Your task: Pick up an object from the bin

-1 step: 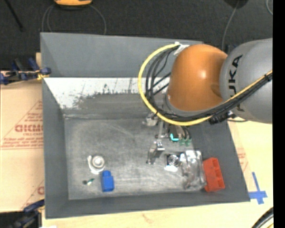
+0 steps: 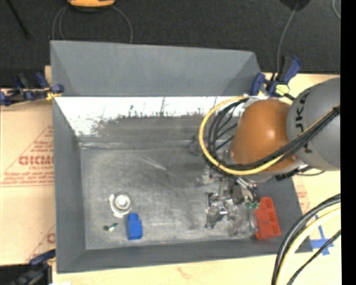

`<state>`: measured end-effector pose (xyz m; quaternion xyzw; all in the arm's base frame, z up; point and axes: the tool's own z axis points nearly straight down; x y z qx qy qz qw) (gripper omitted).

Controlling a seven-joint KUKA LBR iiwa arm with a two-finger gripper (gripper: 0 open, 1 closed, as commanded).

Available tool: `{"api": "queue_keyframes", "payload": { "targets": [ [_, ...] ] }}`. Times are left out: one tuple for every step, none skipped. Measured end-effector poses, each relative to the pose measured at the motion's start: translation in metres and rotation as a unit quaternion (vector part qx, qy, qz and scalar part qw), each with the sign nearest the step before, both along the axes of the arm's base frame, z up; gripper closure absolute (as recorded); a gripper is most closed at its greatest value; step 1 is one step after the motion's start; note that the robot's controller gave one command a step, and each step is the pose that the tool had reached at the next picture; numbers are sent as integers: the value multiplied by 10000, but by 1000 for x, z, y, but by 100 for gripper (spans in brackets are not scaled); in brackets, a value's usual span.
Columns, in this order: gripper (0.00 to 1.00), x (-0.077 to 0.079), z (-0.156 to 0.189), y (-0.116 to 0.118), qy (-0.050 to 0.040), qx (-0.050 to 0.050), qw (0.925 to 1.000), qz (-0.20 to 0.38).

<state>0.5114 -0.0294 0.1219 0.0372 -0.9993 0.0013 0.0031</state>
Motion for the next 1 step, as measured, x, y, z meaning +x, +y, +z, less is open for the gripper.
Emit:
{"api": "queue_keyframes", "payload": {
  "targets": [
    [0,22,-49,-63,-72,21,9985,538]
  ]
}}
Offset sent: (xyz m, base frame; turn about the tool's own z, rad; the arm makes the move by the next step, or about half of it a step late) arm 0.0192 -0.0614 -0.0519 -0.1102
